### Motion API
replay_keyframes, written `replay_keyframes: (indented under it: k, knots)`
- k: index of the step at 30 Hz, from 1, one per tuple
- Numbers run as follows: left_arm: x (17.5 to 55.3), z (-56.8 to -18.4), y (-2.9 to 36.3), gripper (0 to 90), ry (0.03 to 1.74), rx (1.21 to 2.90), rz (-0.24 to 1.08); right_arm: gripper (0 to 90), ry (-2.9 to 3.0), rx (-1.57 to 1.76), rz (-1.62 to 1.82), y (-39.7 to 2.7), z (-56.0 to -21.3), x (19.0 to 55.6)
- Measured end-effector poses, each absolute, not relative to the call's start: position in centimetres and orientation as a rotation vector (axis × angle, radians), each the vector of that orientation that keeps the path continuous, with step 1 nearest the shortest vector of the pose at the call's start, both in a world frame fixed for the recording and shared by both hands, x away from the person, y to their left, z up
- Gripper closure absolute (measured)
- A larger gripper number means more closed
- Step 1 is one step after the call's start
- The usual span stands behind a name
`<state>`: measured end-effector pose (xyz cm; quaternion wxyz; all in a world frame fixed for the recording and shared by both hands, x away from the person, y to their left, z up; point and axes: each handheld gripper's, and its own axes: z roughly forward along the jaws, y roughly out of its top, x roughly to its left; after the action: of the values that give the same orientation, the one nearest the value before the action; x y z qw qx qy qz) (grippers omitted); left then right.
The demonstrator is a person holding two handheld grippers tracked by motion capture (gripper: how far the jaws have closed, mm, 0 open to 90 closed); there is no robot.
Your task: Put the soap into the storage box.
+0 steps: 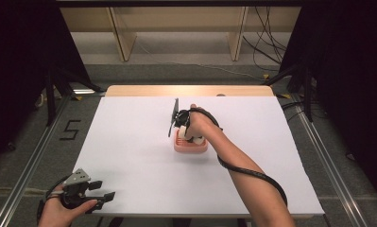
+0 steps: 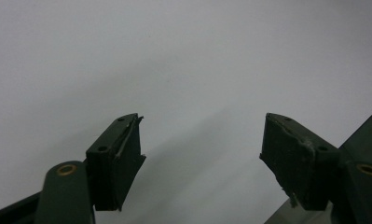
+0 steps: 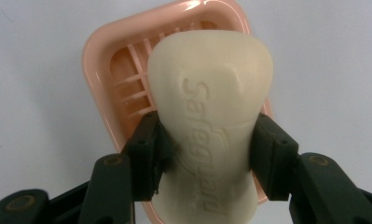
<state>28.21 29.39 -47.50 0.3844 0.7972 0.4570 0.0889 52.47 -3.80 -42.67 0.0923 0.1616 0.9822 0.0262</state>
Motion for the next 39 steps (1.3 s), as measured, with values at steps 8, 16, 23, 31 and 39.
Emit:
replay_keyframes:
  k: [8,16,23,31,39]
  knots:
    - [28.24,-47.47,29.46,27.8,1.157,2.038,0.242,50.5,2.936,0.49,0.115,-3.79,-43.12,52.42]
    - [28.25,-47.47,29.46,27.8,1.157,2.039,0.241,50.4,2.932,0.438,0.088,-3.72,-43.23,52.53]
    - [28.26,-47.46,29.46,27.8,1.157,2.041,0.241,50.4,2.937,0.463,0.102,-3.71,-43.38,52.48]
    - [28.26,-47.47,29.47,27.7,1.158,2.041,0.24,50.4,2.95,0.478,0.111,-3.65,-43.64,52.45]
    - [28.29,-47.48,29.47,27.7,1.158,2.042,0.239,49.2,2.941,0.489,0.08,-3.67,-43.4,52.49]
